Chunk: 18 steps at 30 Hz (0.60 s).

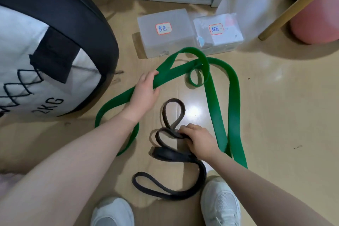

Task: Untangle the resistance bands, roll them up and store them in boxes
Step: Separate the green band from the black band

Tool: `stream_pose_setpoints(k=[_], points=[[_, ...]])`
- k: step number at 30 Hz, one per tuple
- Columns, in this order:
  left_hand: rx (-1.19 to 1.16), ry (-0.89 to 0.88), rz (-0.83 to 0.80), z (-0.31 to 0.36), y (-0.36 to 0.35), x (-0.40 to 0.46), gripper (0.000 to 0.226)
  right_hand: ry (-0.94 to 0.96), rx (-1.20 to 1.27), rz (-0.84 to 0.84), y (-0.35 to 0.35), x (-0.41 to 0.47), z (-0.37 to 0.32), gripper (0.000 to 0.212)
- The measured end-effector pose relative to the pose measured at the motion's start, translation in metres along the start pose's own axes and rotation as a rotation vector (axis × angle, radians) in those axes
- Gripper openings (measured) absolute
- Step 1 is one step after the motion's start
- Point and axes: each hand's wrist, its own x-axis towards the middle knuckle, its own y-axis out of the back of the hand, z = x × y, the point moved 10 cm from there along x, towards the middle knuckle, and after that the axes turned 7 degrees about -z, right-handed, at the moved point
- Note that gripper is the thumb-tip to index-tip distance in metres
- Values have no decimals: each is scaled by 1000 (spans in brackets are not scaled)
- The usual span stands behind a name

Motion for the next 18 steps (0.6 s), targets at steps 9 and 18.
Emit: stream_pose_setpoints(k=[9,18], points=[[267,-166,-171,10,-18,-26,45,-34,43,-130,0,-14,-22,53],[402,-18,-6,9,-11,18,29,-769,213,333,94,-25,142,66]])
